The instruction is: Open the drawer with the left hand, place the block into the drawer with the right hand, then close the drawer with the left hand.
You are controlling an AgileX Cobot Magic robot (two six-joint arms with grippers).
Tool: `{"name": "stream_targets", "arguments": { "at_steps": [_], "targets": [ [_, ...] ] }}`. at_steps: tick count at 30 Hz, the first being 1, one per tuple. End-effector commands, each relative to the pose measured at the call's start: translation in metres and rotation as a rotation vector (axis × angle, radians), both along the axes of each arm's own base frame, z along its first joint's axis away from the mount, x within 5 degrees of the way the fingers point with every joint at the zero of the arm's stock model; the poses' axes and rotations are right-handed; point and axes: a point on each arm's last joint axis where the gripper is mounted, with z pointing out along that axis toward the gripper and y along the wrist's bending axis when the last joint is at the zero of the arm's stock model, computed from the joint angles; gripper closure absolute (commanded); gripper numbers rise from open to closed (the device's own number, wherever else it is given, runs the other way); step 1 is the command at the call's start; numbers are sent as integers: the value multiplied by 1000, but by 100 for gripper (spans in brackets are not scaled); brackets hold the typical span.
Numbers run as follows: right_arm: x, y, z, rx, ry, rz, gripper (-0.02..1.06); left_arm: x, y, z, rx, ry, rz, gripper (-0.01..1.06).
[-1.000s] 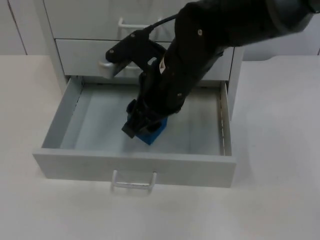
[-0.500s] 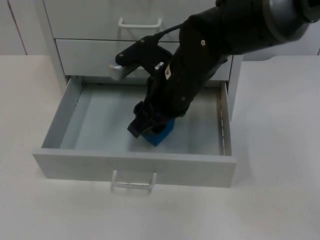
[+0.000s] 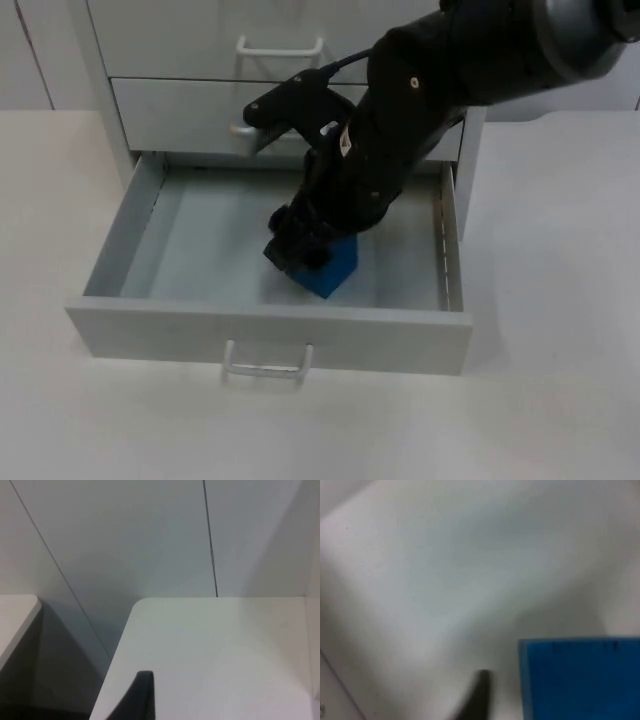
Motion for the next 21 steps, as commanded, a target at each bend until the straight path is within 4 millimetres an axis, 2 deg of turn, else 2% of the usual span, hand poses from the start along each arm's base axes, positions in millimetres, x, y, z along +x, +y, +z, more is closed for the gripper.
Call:
{"name": "stream_targets", "arguments": {
  "at_steps": [1, 4, 7, 8, 12, 14, 15, 18, 19, 21],
  "targets": [
    [-2, 1, 3, -6, 15, 30, -1, 0, -1, -1, 4, 3, -4, 0],
    [-4, 1, 7, 6, 32, 24, 0, 0, 0, 0, 11, 1, -3, 0],
    [-11, 3, 31, 15, 11, 41, 0, 0, 0, 0, 17, -2, -1, 0],
    [-11, 3, 31, 15, 11, 41, 0, 0, 0, 0, 17, -2, -1, 0],
    [-35, 8, 97, 109, -28, 28, 0, 0, 0, 0, 17, -2, -1, 0],
    [-38, 7, 105, 118, -28, 21, 0, 0, 0, 0, 17, -2, -1, 0],
    [-46, 3, 126, 140, -30, 2, 0, 0, 0, 0, 17, -2, -1, 0],
    [-59, -9, 165, 204, -36, -49, 0, 0, 0, 0, 17, -2, -1, 0],
    [-59, -9, 165, 204, -36, -49, 0, 0, 0, 0, 17, -2, -1, 0],
    [-67, -18, 190, 245, -67, -79, 0, 0, 0, 0, 17, -2, -1, 0]
  ]
}}
